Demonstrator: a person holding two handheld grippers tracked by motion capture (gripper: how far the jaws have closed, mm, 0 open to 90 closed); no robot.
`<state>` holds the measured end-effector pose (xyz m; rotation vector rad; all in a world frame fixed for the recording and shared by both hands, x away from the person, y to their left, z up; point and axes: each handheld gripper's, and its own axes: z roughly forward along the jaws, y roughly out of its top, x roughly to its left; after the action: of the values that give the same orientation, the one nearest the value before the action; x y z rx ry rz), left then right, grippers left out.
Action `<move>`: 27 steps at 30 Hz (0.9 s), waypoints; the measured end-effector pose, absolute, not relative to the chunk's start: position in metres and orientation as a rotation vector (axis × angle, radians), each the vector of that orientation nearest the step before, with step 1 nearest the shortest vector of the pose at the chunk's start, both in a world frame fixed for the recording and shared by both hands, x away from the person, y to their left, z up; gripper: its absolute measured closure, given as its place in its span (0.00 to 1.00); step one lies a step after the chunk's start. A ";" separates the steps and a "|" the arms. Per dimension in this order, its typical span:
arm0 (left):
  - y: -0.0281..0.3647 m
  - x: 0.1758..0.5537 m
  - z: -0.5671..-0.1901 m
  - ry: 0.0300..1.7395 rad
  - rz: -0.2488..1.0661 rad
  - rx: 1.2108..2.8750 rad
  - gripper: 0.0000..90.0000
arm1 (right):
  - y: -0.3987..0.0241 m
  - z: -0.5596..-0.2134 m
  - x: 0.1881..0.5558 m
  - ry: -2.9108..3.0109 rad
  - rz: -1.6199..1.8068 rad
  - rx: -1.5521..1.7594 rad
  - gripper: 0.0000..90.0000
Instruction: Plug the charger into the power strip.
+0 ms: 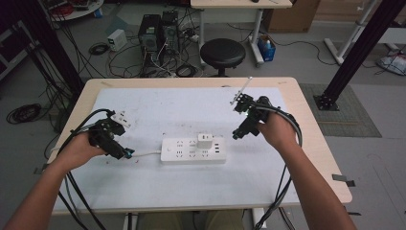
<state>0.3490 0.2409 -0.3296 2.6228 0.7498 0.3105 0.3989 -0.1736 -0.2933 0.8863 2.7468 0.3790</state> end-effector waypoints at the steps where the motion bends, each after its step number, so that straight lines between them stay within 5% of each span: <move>1: 0.241 0.348 -0.328 0.756 0.316 2.618 0.20 | -0.179 -0.293 0.398 2.743 0.375 0.898 0.01; 27: 0.233 0.352 -0.323 0.776 0.366 2.603 0.20 | -0.229 -0.296 0.370 2.660 0.408 1.045 0.01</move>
<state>0.3517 0.2333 -0.3226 2.6033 0.7764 0.3662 0.3702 -0.2290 -0.2959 1.0455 2.6604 0.4079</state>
